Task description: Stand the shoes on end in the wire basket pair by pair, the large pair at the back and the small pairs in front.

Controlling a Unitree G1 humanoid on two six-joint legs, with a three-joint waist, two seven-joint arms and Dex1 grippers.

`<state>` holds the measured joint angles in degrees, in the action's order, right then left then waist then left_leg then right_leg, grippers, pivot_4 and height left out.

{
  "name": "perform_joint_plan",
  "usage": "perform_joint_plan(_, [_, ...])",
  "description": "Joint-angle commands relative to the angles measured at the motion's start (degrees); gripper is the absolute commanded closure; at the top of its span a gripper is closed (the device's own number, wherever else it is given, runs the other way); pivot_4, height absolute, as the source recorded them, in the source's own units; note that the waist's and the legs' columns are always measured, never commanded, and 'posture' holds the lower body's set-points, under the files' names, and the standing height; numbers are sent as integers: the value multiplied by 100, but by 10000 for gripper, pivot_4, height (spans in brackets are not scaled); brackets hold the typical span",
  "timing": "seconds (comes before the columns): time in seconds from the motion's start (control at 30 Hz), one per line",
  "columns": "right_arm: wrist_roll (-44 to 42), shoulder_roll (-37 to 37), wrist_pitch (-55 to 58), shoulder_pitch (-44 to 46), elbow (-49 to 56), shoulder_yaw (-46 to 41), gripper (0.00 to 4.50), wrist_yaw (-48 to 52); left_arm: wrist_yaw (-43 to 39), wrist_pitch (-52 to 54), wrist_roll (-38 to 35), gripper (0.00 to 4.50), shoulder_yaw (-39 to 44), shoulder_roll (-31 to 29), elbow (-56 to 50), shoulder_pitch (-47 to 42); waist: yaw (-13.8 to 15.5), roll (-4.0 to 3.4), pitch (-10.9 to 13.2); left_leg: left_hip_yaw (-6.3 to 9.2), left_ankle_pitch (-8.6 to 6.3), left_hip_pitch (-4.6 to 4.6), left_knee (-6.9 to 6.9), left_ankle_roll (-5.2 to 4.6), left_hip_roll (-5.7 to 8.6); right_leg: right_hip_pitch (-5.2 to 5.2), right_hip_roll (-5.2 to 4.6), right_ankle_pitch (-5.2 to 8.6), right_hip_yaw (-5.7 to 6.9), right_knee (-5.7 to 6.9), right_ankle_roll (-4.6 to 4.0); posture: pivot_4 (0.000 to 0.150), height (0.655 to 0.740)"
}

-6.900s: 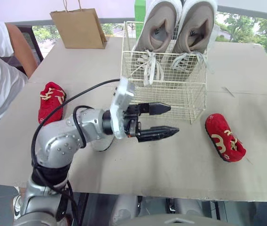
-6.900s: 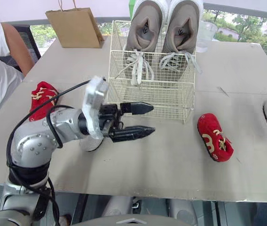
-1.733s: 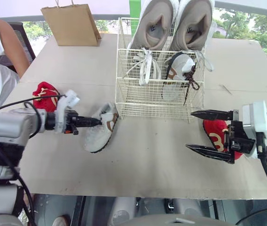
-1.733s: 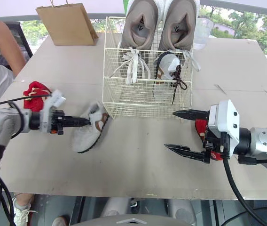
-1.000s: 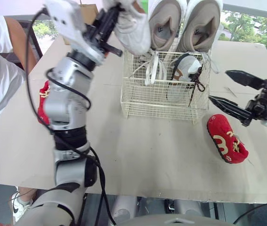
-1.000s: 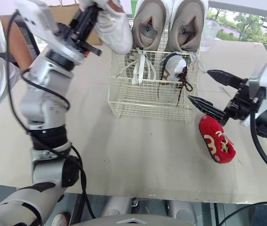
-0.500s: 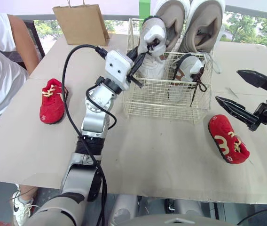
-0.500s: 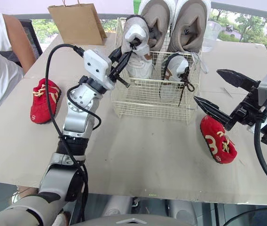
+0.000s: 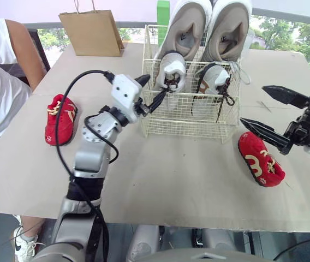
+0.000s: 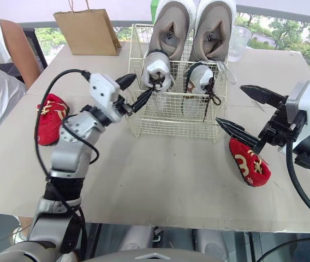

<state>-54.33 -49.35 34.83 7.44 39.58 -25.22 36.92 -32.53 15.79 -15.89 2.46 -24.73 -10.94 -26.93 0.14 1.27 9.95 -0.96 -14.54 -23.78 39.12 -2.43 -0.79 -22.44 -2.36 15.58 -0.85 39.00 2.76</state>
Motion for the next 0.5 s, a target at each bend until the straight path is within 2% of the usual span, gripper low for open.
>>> perform_joint_plan(0.03, [16,-25,-120,174,-35,108,0,140,-96,1014,-790,9754,503,-335,-826,189,-2,0,1,0,0,0,0,0,0,0,0,0,1,0,0,1500,7400])
perform_joint_plan(0.1, [-12,-14,-116,258,-68,211,0,200,-142,1373,-1100,9754,745,-546,-1090,292,-8,0,2,1,0,-2,0,0,-1,-1,1,0,1,-1,0,1500,7400])
perform_joint_plan(0.2, [21,-18,-157,355,-54,488,0,477,-266,2183,-2067,9754,1505,-933,-1336,474,-10,1,2,0,0,-5,0,1,-1,-2,0,0,2,-5,0,1500,7400])
perform_joint_plan(0.27, [-2,24,-187,423,-28,634,0,602,-343,2557,-2448,9754,1940,-1227,-1336,666,-24,0,2,0,0,-5,0,1,-2,-3,-12,1,2,-7,-1,1500,7400])
perform_joint_plan(0.4, [133,87,-264,486,-67,879,0,752,-461,3047,-2954,9754,2314,-1647,-1400,1020,-62,0,3,0,0,-4,-2,1,-3,-4,-14,1,4,-8,-1,1500,7400])
perform_joint_plan(0.5, [369,116,-290,475,-91,1241,0,872,-419,3161,-3128,9754,2540,-1707,-1508,1453,-50,1,3,0,-1,-4,-2,1,0,-3,-21,1,6,-9,-1,1500,7400])
